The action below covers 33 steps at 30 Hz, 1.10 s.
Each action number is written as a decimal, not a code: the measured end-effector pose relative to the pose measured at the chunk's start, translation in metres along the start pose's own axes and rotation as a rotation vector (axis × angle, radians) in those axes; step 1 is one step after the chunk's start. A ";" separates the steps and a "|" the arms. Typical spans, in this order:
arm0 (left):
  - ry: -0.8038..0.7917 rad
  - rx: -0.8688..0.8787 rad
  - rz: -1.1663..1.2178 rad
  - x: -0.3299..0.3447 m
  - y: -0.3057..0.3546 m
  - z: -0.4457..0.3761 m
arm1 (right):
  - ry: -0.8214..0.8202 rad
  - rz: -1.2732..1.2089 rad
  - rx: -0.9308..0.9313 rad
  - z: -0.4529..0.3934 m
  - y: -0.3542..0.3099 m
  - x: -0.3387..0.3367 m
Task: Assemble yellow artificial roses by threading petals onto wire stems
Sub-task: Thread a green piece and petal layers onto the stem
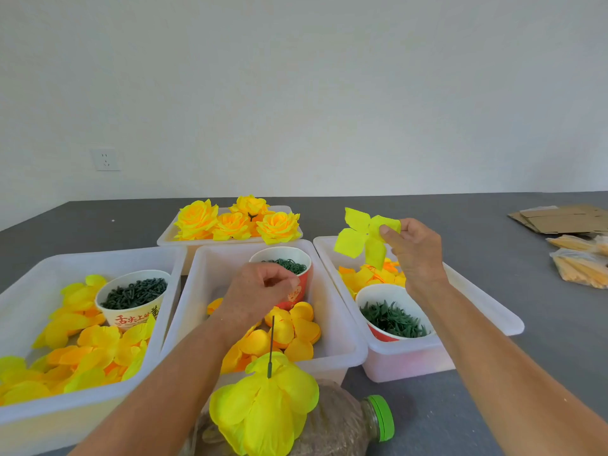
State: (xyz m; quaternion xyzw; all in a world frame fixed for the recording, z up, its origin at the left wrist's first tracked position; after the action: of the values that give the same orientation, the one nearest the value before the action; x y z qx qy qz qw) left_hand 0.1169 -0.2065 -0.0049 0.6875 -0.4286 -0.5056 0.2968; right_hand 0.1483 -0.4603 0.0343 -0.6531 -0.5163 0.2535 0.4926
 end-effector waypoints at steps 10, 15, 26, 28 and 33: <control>-0.120 -0.139 0.331 -0.020 0.038 0.007 | -0.500 0.166 -0.249 0.070 -0.048 0.082; -0.103 -0.108 0.449 -0.031 0.040 0.015 | -0.486 -0.016 -0.105 0.083 -0.053 0.089; -0.032 0.040 0.459 -0.054 0.063 0.032 | -0.627 -0.179 0.050 0.107 -0.067 0.104; 0.043 0.077 0.436 -0.060 0.067 0.037 | -0.543 -0.013 -0.221 0.110 -0.081 0.098; 0.187 0.218 0.226 -0.072 0.075 0.049 | -0.225 0.511 -1.149 0.137 -0.106 0.083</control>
State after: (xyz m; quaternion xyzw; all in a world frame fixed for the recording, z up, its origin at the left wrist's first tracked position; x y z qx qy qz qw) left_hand 0.0404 -0.1751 0.0747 0.7071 -0.5260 -0.3534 0.3139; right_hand 0.0164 -0.3332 0.0917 -0.8851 -0.4462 0.1127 -0.0693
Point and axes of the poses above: each hand's wrist, its own z-axis away from the middle knuckle, its own x-axis out of the palm, y = z × x, the point moved 6 cm from there along -z, towards the middle knuckle, and after that the axes turned 6 degrees about -z, right-handed, at the moved point
